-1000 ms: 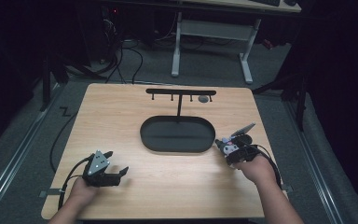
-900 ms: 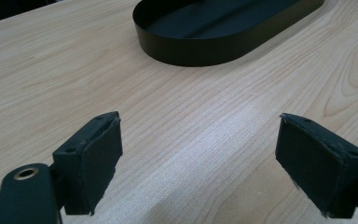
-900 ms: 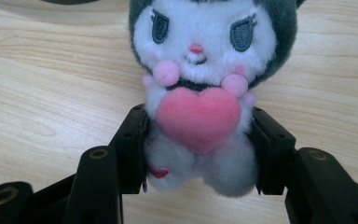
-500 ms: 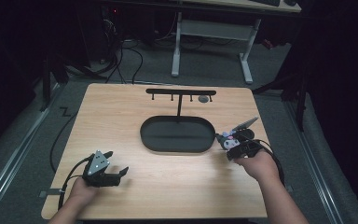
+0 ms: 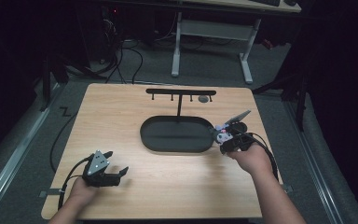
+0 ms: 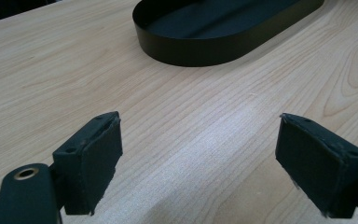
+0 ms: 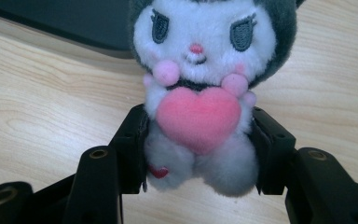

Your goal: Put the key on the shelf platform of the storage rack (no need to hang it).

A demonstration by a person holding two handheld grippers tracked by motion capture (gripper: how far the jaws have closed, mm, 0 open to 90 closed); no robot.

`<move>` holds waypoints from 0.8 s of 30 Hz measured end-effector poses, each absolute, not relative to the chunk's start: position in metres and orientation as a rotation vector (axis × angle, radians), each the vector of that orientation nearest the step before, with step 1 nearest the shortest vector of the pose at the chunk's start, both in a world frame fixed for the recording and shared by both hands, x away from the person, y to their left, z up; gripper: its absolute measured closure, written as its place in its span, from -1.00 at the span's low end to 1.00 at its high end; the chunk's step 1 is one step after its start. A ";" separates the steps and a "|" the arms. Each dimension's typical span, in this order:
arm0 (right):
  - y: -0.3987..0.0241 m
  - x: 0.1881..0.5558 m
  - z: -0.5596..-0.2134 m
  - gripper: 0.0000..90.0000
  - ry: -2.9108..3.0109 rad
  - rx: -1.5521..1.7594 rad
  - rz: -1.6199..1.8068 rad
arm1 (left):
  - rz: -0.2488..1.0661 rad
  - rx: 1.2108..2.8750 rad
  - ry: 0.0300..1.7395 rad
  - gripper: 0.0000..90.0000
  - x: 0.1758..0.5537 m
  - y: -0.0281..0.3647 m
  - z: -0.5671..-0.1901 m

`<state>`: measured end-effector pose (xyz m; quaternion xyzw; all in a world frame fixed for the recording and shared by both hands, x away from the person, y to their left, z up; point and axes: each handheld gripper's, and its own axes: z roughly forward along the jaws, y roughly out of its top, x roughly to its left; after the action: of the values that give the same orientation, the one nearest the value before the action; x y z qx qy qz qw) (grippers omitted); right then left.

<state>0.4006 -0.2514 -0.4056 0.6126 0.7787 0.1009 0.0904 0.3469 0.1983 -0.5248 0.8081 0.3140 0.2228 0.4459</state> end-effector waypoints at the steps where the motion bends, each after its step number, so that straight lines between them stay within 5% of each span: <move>1: -0.249 0.402 -0.407 0.06 2.316 1.817 0.312 | 0.553 2.000 0.779 -0.66 0.347 0.198 -0.525; 24: -0.194 0.442 -0.422 0.06 2.382 1.740 0.317 | 0.551 1.995 0.777 -0.66 0.347 0.199 -0.525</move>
<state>0.4420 -0.1945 -0.4221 0.5844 0.7997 0.1065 0.0874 0.3467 0.1988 -0.5247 0.8064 0.3142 0.2226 0.4488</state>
